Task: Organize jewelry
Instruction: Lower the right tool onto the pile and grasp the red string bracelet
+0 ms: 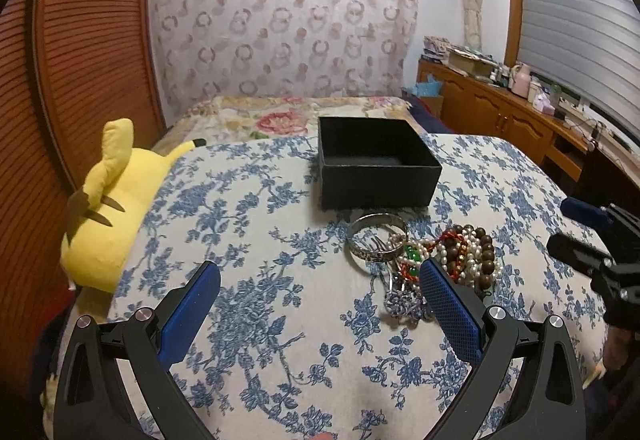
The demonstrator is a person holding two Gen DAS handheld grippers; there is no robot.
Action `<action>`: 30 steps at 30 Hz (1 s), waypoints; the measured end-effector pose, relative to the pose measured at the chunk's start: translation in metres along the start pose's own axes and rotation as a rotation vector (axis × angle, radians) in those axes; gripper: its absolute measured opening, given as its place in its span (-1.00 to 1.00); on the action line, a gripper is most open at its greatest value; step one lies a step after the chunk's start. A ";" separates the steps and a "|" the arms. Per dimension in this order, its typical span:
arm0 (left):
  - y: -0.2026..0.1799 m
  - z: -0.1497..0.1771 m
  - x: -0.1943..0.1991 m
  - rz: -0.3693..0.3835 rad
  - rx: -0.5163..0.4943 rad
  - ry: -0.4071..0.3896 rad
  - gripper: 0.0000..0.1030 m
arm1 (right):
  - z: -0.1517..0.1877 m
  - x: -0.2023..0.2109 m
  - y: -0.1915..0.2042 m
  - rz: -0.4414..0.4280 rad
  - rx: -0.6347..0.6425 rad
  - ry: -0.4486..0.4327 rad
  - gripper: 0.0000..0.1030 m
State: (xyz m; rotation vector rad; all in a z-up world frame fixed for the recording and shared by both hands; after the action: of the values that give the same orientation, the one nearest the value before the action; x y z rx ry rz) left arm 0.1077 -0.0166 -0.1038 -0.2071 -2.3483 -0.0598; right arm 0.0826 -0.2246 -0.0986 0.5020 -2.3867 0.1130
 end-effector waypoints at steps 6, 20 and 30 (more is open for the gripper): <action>-0.006 -0.006 -0.018 0.060 -0.011 0.033 0.87 | 0.008 -0.009 0.001 -0.016 0.023 0.040 0.30; -0.034 -0.023 -0.078 0.228 0.003 0.189 0.64 | 0.011 -0.020 -0.002 -0.033 0.034 0.076 0.29; -0.051 -0.030 -0.109 0.256 -0.007 0.271 0.46 | 0.015 -0.023 -0.004 -0.041 0.037 0.092 0.29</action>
State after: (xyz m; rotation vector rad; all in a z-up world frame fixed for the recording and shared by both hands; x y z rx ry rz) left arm 0.1958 -0.0846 -0.1581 -0.4719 -2.0356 0.0273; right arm 0.0907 -0.2246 -0.1253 0.5505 -2.2871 0.1588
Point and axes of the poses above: each gripper's, at about its wrist camera, not at the fingertips, and x roughly against the way its jaws point, y to its left, z to its underside, the point moved 8 cm from there along -x, roughly the way its jaws point, and after that the axes turned 7 degrees about y, right-handed, at the moved point
